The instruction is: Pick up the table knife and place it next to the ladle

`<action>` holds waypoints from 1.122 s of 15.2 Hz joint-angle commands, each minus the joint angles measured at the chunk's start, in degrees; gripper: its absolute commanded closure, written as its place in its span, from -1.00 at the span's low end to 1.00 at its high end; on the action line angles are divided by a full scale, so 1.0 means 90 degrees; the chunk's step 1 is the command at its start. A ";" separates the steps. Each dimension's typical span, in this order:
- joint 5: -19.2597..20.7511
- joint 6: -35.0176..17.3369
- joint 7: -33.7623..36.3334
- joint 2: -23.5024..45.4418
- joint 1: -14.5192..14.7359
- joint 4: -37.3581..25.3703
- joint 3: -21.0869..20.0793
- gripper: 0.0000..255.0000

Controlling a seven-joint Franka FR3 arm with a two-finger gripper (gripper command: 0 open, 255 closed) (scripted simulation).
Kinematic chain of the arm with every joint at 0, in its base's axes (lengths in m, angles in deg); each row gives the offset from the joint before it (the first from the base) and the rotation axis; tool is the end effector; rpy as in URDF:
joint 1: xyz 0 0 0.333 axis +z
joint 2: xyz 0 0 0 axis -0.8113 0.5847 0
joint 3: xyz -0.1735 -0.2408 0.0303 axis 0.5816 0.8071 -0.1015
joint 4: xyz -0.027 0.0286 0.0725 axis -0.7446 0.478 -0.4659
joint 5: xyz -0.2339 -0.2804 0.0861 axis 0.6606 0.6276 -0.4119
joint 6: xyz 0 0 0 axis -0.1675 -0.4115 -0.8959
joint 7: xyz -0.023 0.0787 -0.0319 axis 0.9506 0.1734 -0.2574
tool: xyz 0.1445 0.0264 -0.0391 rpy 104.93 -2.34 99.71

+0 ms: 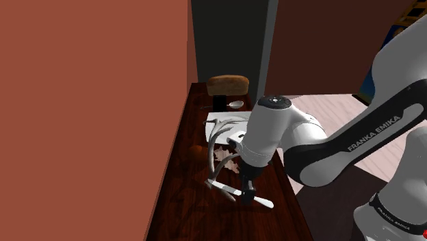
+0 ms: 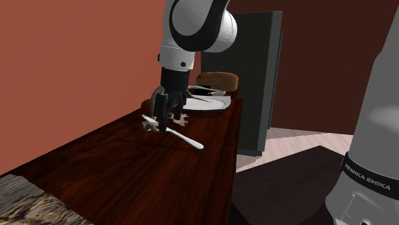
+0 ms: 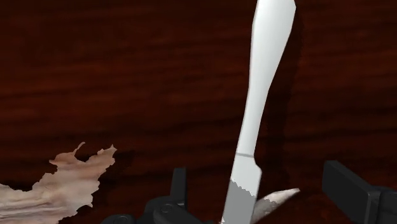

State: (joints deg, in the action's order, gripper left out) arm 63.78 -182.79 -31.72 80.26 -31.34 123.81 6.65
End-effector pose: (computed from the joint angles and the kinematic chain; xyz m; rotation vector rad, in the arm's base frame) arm 0.3365 0.3238 0.2654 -2.8041 -1.2055 -0.2103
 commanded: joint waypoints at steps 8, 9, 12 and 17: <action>0.0264 -0.0434 0.0183 0.0434 -0.0024 0.0015 -0.0018 -1.00; 0.0264 -0.0434 0.0183 0.0434 -0.0024 0.0015 -0.0018 -1.00; 0.0264 -0.0432 0.0182 0.0433 -0.0024 0.0015 -0.0018 1.00; 0.0264 -0.0432 0.0182 0.0433 -0.0024 0.0015 -0.0018 1.00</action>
State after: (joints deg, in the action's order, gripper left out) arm 66.15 -186.68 -30.08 84.16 -31.55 123.94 6.48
